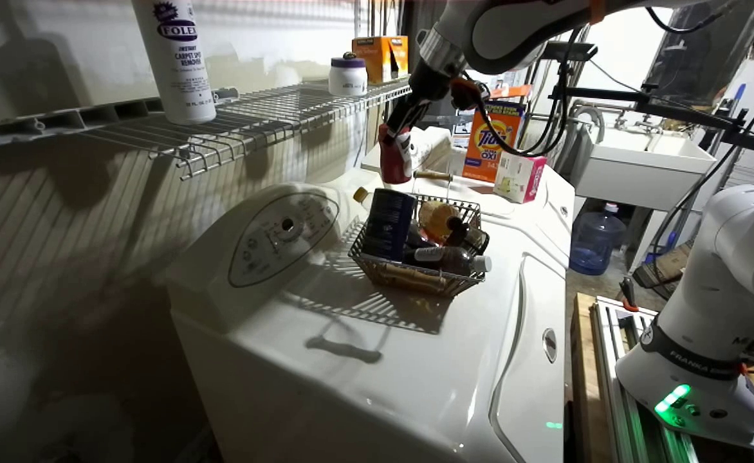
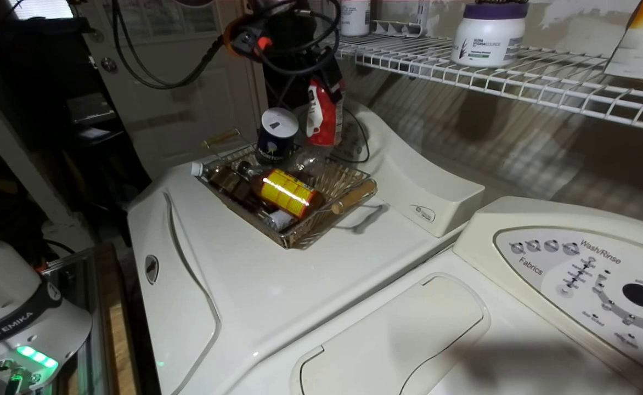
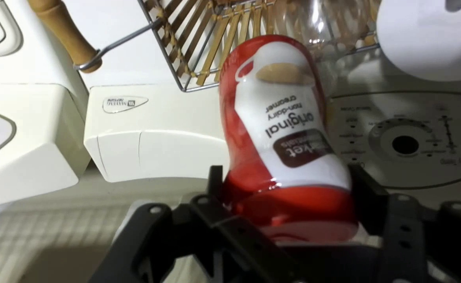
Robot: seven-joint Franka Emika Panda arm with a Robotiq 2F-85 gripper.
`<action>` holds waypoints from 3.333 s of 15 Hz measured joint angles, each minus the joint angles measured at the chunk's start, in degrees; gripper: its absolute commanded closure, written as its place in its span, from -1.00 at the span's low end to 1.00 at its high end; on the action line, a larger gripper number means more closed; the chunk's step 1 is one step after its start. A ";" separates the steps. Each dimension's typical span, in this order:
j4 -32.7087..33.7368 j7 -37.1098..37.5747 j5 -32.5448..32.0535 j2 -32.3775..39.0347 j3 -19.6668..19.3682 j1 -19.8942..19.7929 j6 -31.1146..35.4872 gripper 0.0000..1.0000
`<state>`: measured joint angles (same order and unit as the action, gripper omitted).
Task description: Move the red bottle on the top rack and place it in the products basket on the laundry machine
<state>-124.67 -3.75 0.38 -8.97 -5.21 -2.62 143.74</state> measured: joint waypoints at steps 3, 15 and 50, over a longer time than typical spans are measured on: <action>-1.83 0.12 0.24 0.04 -0.26 -0.39 0.01 -0.04; -5.54 3.41 2.01 2.47 -0.59 -1.46 6.14 -0.04; 6.96 13.10 -8.28 -4.06 4.88 -1.50 -27.99 -1.00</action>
<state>-117.70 9.35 -7.90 -13.03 -0.34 -4.12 115.74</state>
